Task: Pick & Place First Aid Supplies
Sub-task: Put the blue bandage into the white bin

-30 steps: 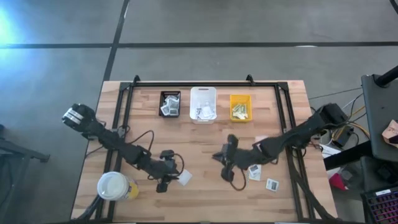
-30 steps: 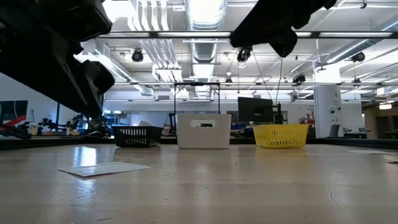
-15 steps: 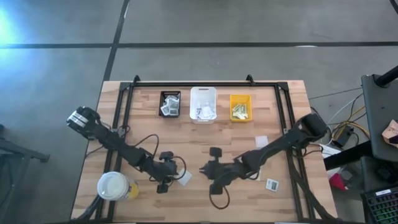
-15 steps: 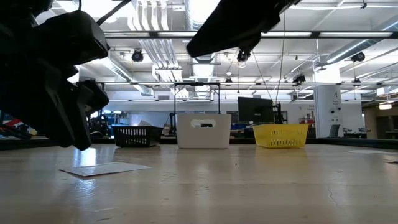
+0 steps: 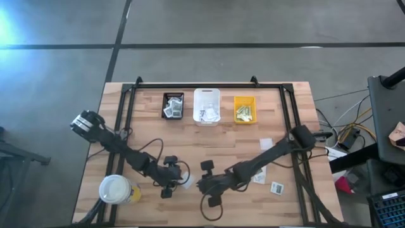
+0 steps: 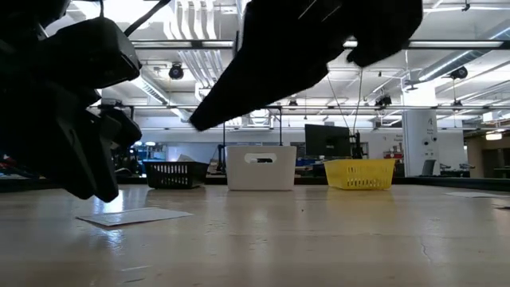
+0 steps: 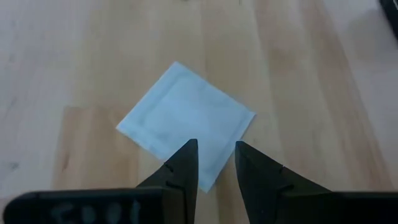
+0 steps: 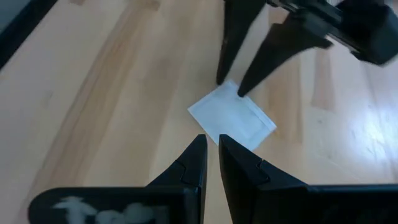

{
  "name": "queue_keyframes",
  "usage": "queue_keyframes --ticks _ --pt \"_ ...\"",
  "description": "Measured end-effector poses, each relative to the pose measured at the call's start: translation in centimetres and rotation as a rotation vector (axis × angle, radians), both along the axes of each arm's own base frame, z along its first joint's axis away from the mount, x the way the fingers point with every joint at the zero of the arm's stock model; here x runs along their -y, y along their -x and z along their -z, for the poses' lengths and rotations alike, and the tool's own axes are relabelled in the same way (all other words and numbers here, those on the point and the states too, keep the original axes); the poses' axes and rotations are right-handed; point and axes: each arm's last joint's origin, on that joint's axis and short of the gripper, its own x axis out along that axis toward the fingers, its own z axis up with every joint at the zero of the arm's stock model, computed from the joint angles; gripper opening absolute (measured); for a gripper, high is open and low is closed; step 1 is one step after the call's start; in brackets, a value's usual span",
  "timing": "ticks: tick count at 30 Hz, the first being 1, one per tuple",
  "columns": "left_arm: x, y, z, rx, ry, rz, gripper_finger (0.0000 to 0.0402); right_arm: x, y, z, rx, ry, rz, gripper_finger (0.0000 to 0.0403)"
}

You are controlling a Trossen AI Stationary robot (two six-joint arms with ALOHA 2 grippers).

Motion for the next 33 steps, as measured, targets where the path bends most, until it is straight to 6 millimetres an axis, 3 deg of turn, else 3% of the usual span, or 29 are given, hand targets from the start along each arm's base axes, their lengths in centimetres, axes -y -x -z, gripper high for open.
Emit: queue_keyframes --ticks 4,12,22,28,33 --pt "0.1 0.0 0.1 -0.003 -0.001 0.004 0.0087 -0.6 -1.1 0.8 -0.003 0.031 -0.028 0.0038" --pt "0.0 0.3 0.4 -0.022 -0.043 0.015 0.0006 -1.1 -2.3 1.8 -0.007 0.092 -0.095 0.0038" --pt "-0.4 0.7 0.9 -0.059 -0.076 -0.036 0.0001 -0.4 -2.6 3.5 -0.043 0.15 -0.128 0.0038" --pt "-0.9 1.5 1.8 -0.068 -0.03 -0.093 0.0001 -0.1 -2.7 4.8 -0.065 0.248 -0.179 0.0038" --pt "-1.3 2.1 2.6 -0.028 0.023 -0.11 0.0001 -0.1 -2.8 4.8 -0.064 0.338 -0.254 0.0038"
